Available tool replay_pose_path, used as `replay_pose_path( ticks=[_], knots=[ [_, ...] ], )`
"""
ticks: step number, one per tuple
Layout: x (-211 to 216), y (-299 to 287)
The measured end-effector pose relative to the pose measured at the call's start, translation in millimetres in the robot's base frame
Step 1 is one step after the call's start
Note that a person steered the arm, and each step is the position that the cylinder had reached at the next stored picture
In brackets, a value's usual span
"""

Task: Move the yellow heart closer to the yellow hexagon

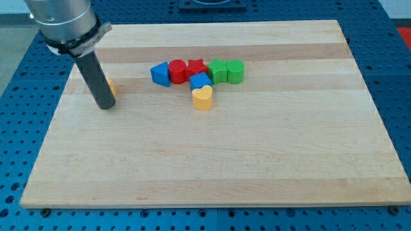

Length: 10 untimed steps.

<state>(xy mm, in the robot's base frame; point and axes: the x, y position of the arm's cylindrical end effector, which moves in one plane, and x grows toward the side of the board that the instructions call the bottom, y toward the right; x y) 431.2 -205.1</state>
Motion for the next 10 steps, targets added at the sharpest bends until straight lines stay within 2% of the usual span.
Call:
replay_pose_path(
  ticks=[1,3,5,7,10],
  knots=[
    [7.7,14.8],
    [43.4,125.8],
    [32.5,243.9],
    [4.4,246.0],
    [4.2,178.0]
  ],
)
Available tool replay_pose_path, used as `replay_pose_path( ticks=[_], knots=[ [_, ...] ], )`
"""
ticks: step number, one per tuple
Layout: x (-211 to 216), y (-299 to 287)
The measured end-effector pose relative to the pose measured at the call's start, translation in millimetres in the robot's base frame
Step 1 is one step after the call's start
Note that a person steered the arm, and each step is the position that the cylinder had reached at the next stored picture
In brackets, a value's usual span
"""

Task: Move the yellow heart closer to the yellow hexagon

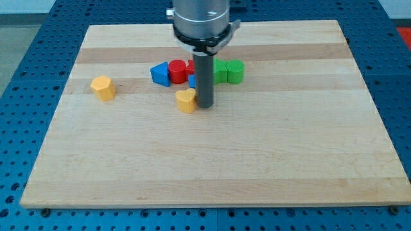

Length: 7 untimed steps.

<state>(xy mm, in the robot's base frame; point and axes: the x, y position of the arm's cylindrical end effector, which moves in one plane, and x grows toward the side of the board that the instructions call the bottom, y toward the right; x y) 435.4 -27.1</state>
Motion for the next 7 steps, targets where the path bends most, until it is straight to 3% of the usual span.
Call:
replay_pose_path(
  ticks=[2,4,7],
  knots=[
    [12.3,-35.5],
    [-17.1,-63.2],
    [-22.9,-119.7]
  ],
)
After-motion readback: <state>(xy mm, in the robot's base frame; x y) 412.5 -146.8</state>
